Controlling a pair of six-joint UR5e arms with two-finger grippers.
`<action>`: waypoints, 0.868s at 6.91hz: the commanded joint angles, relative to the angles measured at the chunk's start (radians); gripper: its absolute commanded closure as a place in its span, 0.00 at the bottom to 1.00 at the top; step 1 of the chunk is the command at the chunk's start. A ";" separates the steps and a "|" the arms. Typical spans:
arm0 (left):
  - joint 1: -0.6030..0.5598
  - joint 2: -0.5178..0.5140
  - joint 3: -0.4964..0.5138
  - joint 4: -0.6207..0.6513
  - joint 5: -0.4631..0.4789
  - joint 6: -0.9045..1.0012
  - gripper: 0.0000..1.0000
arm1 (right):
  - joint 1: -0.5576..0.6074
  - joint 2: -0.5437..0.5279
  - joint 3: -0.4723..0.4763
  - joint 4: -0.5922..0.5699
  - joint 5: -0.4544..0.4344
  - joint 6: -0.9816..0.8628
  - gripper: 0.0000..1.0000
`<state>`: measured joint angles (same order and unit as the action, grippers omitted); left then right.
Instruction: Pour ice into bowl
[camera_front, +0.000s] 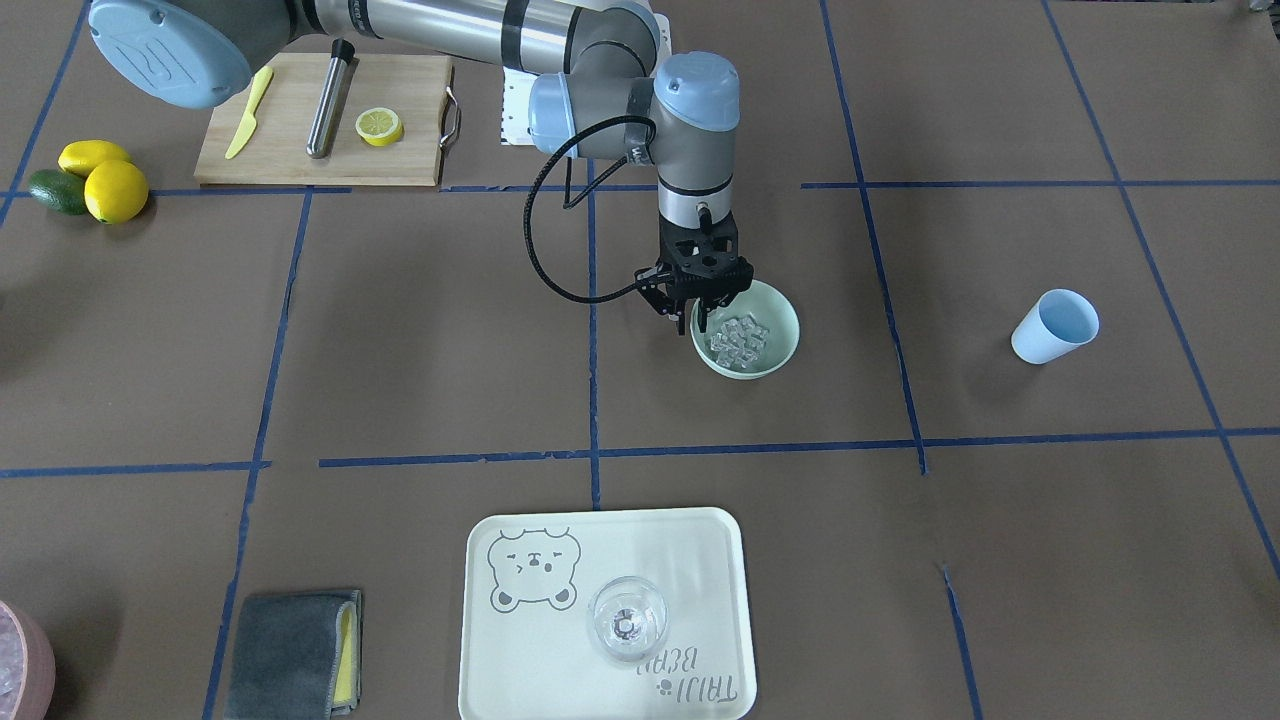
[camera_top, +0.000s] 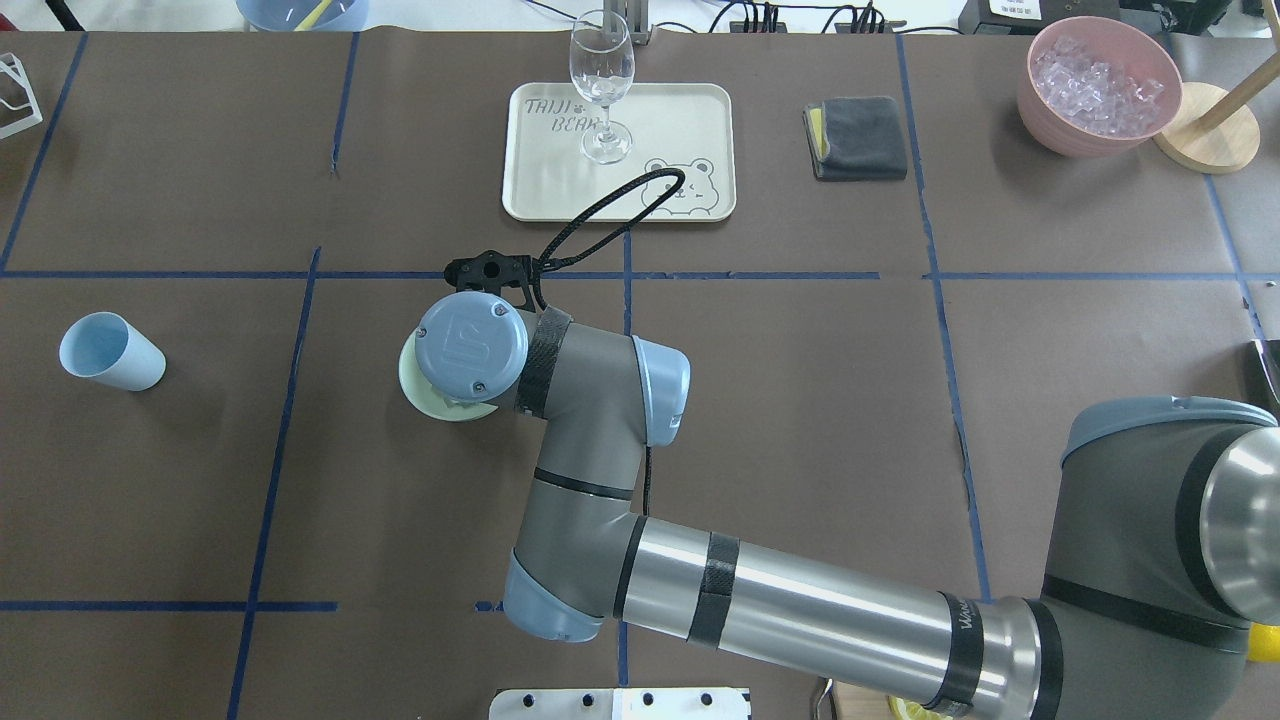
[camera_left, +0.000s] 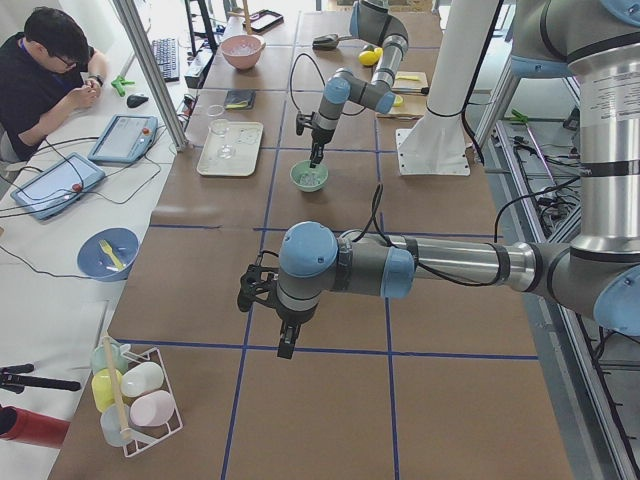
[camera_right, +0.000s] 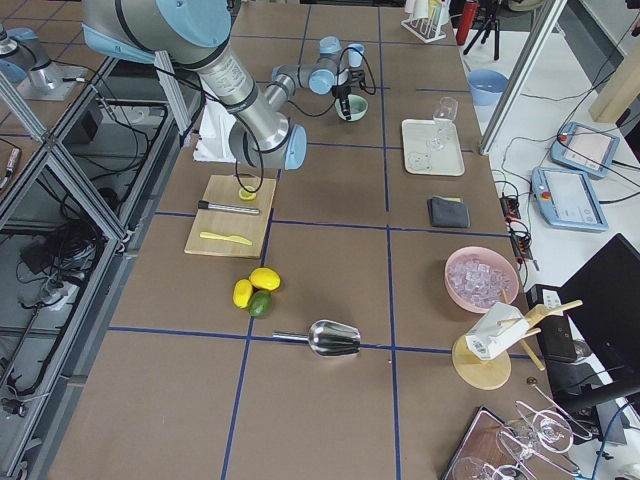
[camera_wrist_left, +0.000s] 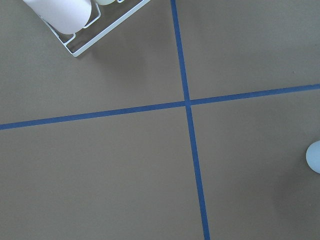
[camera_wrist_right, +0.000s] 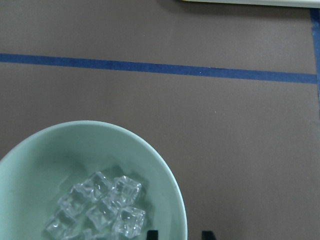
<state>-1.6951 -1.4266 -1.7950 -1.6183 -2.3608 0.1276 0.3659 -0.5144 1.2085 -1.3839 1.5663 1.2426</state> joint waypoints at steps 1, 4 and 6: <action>0.000 0.001 0.009 0.000 0.000 0.000 0.00 | 0.033 -0.003 0.025 0.019 0.068 -0.012 1.00; 0.002 0.014 0.013 0.003 -0.002 0.000 0.00 | 0.216 -0.083 0.175 0.006 0.338 -0.078 1.00; 0.009 0.012 0.032 0.041 0.002 0.000 0.00 | 0.383 -0.323 0.380 -0.001 0.514 -0.297 1.00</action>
<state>-1.6897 -1.4141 -1.7695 -1.6025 -2.3608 0.1267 0.6492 -0.6999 1.4732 -1.3824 1.9753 1.0656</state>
